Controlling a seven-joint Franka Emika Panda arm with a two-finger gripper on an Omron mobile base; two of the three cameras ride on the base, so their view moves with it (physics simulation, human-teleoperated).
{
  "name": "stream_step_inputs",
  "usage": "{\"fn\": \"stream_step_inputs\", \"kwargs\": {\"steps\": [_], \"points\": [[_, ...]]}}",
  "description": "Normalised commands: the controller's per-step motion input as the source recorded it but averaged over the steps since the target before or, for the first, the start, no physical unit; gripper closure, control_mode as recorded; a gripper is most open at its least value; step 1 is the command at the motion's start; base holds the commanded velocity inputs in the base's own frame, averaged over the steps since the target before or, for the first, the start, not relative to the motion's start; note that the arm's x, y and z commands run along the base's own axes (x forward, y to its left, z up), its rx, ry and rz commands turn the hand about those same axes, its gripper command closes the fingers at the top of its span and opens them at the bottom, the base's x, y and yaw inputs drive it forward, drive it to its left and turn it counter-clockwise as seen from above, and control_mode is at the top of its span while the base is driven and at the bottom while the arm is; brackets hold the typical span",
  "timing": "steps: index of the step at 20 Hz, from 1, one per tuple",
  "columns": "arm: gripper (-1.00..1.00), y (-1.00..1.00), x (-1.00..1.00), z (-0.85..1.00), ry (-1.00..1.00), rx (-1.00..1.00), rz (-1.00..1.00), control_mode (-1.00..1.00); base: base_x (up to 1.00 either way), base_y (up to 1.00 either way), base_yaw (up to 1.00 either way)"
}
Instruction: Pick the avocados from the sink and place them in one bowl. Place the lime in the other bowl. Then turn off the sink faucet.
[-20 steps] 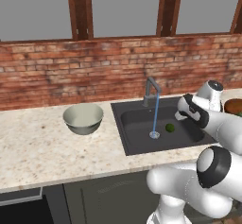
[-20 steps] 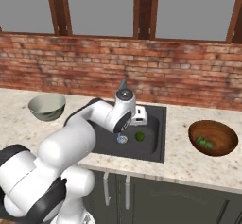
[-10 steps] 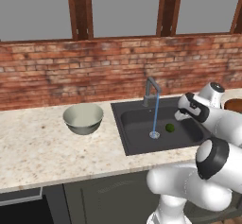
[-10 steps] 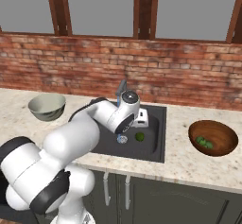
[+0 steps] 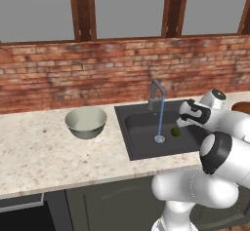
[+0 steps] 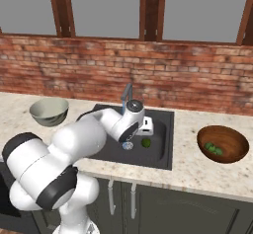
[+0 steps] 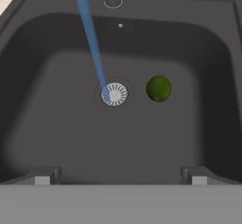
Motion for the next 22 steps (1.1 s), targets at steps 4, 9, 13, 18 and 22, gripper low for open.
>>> {"fn": "stream_step_inputs", "kwargs": {"steps": [4, 9, 13, 18, 22], "points": [[-1.00, 0.04, 0.17, -0.23, 0.00, 0.00, 0.00, -1.00, 0.00, 0.00, 0.00], [-1.00, 0.00, 0.15, -0.25, 0.00, 0.00, 0.00, -1.00, 0.00, 0.00, 0.00], [-1.00, 0.00, 0.24, -0.26, 0.00, 0.00, 0.00, -1.00, 0.00, 0.00, 0.00], [-1.00, 0.00, 0.27, -0.22, 0.00, 0.00, 0.00, -1.00, 0.00, 0.00, 0.00], [-1.00, 0.00, 0.22, -0.18, 0.00, 0.00, 0.00, -1.00, 0.00, 0.00, 0.00]]}}
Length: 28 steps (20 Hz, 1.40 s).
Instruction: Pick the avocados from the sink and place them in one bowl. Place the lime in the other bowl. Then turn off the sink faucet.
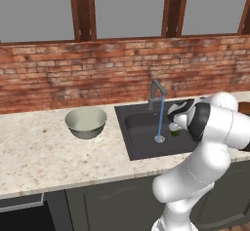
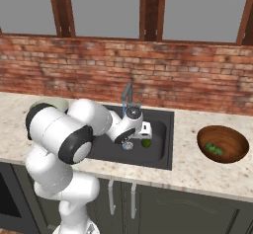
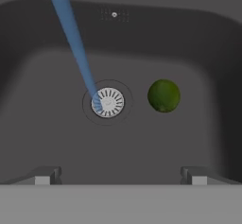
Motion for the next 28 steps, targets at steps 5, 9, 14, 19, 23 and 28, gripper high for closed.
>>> {"fn": "stream_step_inputs", "kwargs": {"steps": [5, 9, 14, 19, 23, 28], "points": [[-1.00, 0.00, 0.20, -0.14, 0.00, 0.00, 0.00, -1.00, 0.00, 0.00, 0.00], [-1.00, -0.02, 0.21, -0.13, 0.00, 0.00, 0.00, -1.00, 0.00, 0.00, 0.00], [-1.00, -0.22, 0.14, -0.11, 0.00, 0.00, 0.00, -1.00, 0.00, 0.00, 0.00], [-1.00, -0.37, 0.06, -0.14, 0.00, 0.00, 0.00, -1.00, 0.00, 0.00, 0.00], [-1.00, -0.11, 0.18, -0.12, 0.00, 0.00, 0.00, -1.00, 0.00, 0.00, 0.00], [-1.00, 0.00, 0.29, -0.14, 0.00, 0.00, 0.00, -1.00, 0.00, 0.00, 0.00]]}}
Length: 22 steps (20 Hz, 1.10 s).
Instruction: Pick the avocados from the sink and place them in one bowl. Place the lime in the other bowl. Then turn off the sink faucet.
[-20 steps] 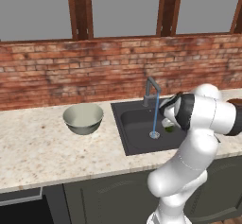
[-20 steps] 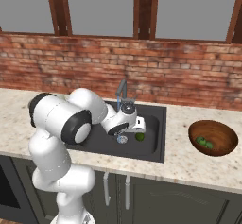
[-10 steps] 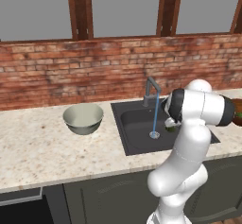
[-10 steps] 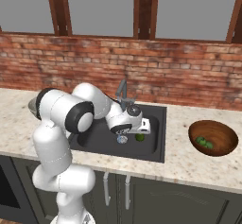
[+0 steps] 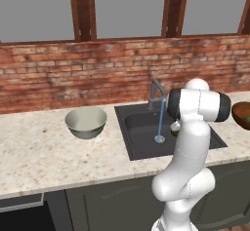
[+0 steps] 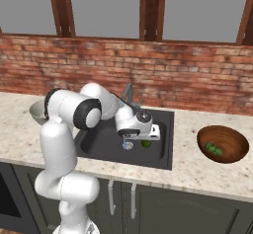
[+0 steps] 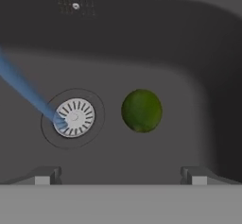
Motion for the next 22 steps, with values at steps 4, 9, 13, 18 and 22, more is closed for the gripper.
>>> {"fn": "stream_step_inputs", "kwargs": {"steps": [4, 9, 13, 18, 22], "points": [[-1.00, 0.00, 0.21, -0.16, 0.00, 0.00, 0.00, -1.00, 0.00, 0.00, 0.00], [-1.00, 0.00, 0.15, -0.20, 0.00, 0.00, 0.00, -1.00, 0.00, 0.00, 0.00], [-1.00, 0.00, 0.18, -0.18, 0.00, 0.00, 0.00, -1.00, 0.00, 0.00, 0.00], [-1.00, -0.02, 0.19, -0.13, 0.00, 0.00, 0.00, -1.00, 0.00, 0.00, 0.00], [-1.00, -0.07, 0.18, -0.13, 0.00, 0.00, 0.00, -1.00, 0.00, 0.00, 0.00]]}}
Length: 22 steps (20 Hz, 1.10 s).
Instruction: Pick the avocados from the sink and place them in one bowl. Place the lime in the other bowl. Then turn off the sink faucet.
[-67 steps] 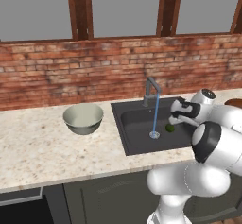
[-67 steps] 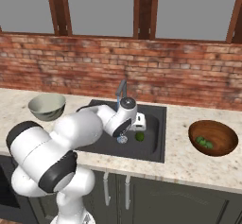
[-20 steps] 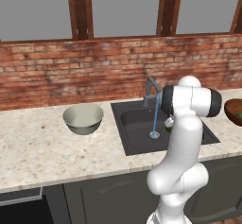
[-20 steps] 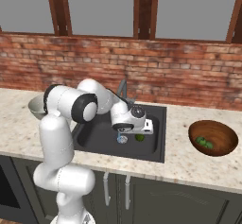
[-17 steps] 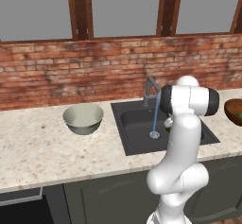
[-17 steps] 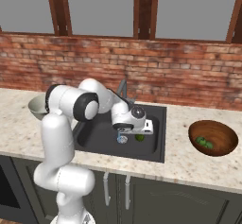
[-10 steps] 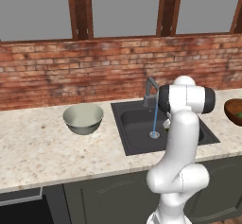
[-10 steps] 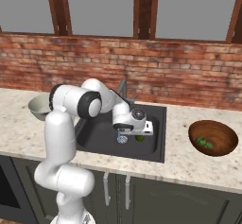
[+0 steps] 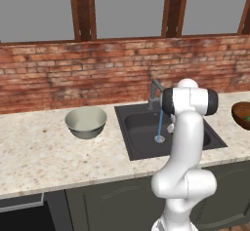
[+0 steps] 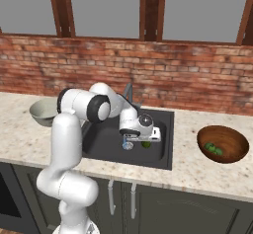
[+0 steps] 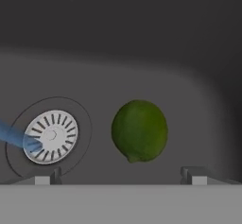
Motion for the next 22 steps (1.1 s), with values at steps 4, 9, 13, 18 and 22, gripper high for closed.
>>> {"fn": "stream_step_inputs", "kwargs": {"steps": [4, 9, 13, 18, 22], "points": [[-1.00, -0.10, 0.15, -0.14, 0.00, 0.00, 0.00, -1.00, 0.00, 0.00, 0.00], [-1.00, -0.04, 0.12, -0.15, 0.00, 0.00, 0.00, -1.00, 0.00, 0.00, 0.00], [-1.00, 0.00, 0.01, -0.14, 0.00, 0.00, 0.00, -1.00, 0.00, 0.00, 0.00], [-1.00, 0.00, 0.02, -0.15, 0.00, 0.00, 0.00, -1.00, 0.00, 0.00, 0.00], [-1.00, 0.00, 0.05, -0.16, 0.00, 0.00, 0.00, -1.00, 0.00, 0.00, 0.00]]}}
